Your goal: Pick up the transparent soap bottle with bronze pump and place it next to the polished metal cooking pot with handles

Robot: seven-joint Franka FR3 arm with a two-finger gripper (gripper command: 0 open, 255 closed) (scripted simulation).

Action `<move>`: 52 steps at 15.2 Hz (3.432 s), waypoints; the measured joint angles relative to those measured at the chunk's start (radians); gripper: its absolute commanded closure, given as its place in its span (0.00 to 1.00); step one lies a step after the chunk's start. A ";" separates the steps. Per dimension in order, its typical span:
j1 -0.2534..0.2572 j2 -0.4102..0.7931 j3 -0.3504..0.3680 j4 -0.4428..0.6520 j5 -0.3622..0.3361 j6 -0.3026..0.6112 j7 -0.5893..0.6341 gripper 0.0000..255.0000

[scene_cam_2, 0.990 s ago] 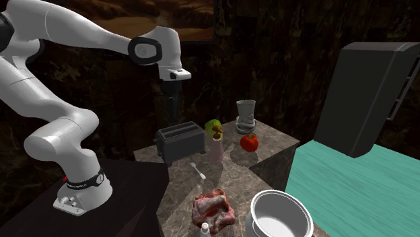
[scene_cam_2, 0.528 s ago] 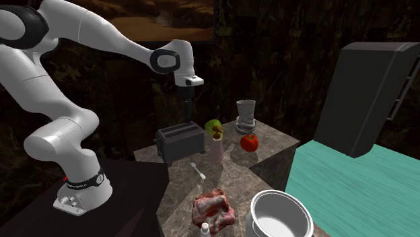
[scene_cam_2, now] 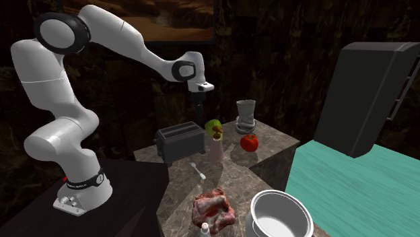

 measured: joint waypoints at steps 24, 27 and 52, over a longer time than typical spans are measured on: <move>0.222 0.562 -0.060 0.423 -0.387 0.030 0.314 0.00; 0.221 0.562 -0.060 0.423 -0.388 0.030 0.314 1.00; 0.199 0.471 -0.019 0.479 -0.315 -0.100 0.252 1.00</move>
